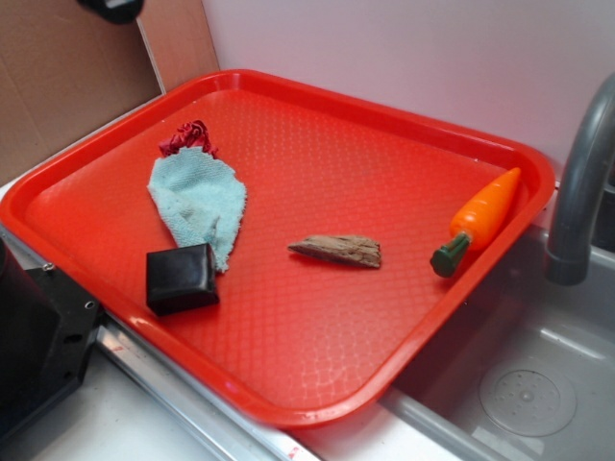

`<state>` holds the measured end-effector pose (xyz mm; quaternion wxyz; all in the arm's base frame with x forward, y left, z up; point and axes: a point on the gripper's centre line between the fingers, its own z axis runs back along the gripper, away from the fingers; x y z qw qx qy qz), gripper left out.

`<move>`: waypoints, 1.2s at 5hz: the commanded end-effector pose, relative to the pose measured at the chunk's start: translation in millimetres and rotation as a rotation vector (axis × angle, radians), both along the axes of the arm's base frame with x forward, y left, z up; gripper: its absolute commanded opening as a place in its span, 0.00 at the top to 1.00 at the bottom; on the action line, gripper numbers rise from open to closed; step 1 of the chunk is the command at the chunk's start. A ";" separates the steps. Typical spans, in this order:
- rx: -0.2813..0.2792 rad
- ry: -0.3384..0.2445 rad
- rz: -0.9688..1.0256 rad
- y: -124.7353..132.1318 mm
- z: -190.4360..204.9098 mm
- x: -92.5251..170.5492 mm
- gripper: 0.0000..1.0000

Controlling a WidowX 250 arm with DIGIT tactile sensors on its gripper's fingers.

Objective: Grab the wood chip.

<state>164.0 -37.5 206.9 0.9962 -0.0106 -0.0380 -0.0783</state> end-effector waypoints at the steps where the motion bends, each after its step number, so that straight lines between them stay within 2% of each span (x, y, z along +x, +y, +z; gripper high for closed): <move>1: 0.056 -0.110 -0.453 -50.5 -38.9 5.0 0.00; 2: 0.060 -0.103 -0.537 -61.5 -65.5 16.2 0.00; 3: 0.067 -0.067 -0.529 -64.1 -87.0 32.6 0.00; 4: 0.056 0.002 -0.561 -73.5 -123.2 55.1 0.00; 5: 0.051 0.057 -0.612 -83.9 -154.1 59.9 0.00; 6: 0.057 0.088 -0.663 -88.1 -178.2 59.6 0.00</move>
